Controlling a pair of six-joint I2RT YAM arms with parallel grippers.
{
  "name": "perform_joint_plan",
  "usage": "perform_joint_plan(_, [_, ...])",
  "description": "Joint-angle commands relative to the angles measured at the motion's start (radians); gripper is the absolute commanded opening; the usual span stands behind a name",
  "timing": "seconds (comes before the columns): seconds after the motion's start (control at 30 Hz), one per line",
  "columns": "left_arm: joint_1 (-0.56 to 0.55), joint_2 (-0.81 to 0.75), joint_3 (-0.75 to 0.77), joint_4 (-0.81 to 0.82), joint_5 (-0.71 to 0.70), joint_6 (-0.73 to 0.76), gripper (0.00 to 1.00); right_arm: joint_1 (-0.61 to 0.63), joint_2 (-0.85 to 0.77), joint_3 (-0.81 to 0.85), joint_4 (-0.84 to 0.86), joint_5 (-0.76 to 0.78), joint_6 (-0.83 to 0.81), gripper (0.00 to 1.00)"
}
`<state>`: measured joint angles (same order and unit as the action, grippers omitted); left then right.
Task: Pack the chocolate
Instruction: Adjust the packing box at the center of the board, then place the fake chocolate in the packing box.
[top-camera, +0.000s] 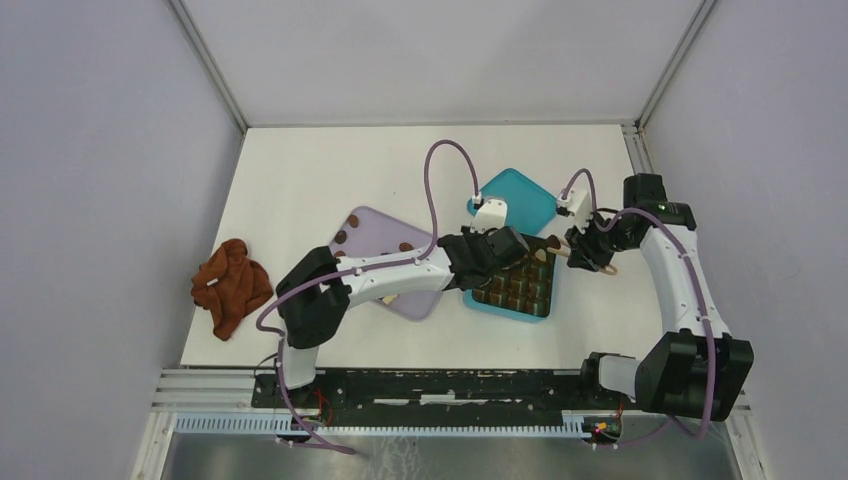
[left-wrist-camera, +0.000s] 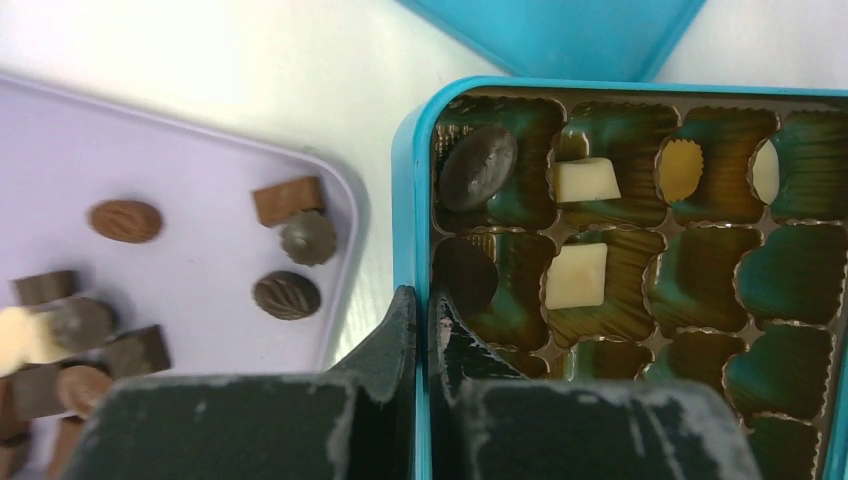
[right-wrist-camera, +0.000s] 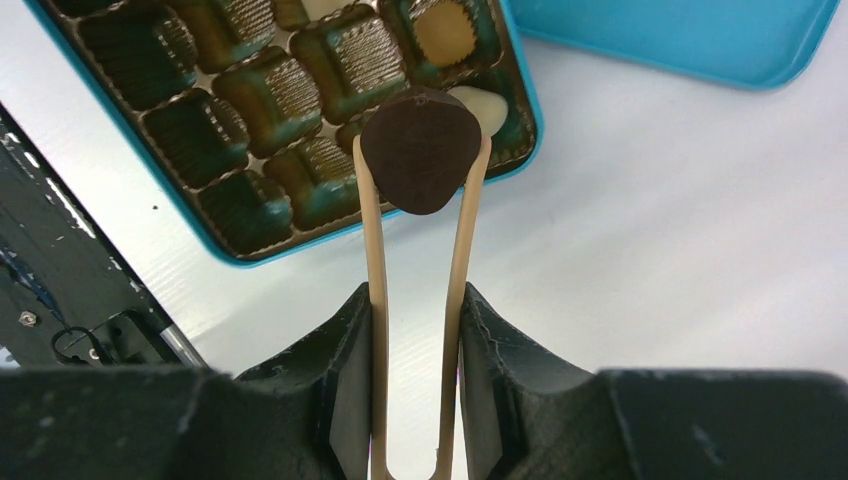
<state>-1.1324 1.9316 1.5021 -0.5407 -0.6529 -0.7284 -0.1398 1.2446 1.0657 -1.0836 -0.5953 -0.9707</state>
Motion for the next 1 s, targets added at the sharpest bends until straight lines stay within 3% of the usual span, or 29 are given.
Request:
perform_joint_plan(0.0, [-0.054,-0.094,-0.018,0.139,-0.266,0.08,0.02,-0.003,0.003,0.081,-0.056,-0.095,-0.043,0.16])
perform_joint_plan(0.27, [-0.061,-0.09,-0.07,0.215,-0.267,0.102,0.02,0.016,0.0,0.076,-0.075,-0.1,-0.08,0.16])
perform_joint_plan(0.53, [-0.017,0.015,-0.035,0.164,-0.082,-0.011,0.02,0.089,0.0,-0.088,0.045,0.036,-0.031,0.16])
perform_joint_plan(0.77, [0.033,0.08,-0.055,0.159,0.047,-0.07,0.02,0.113,0.041,-0.104,0.095,0.089,0.023,0.16])
perform_joint_plan(0.8, [0.036,0.082,-0.053,0.157,0.053,-0.071,0.05,0.117,0.047,-0.105,0.104,0.099,0.029,0.16])
perform_joint_plan(0.97, [0.04,0.079,-0.045,0.133,0.053,-0.086,0.33,0.165,0.085,-0.099,0.118,0.118,0.054,0.16])
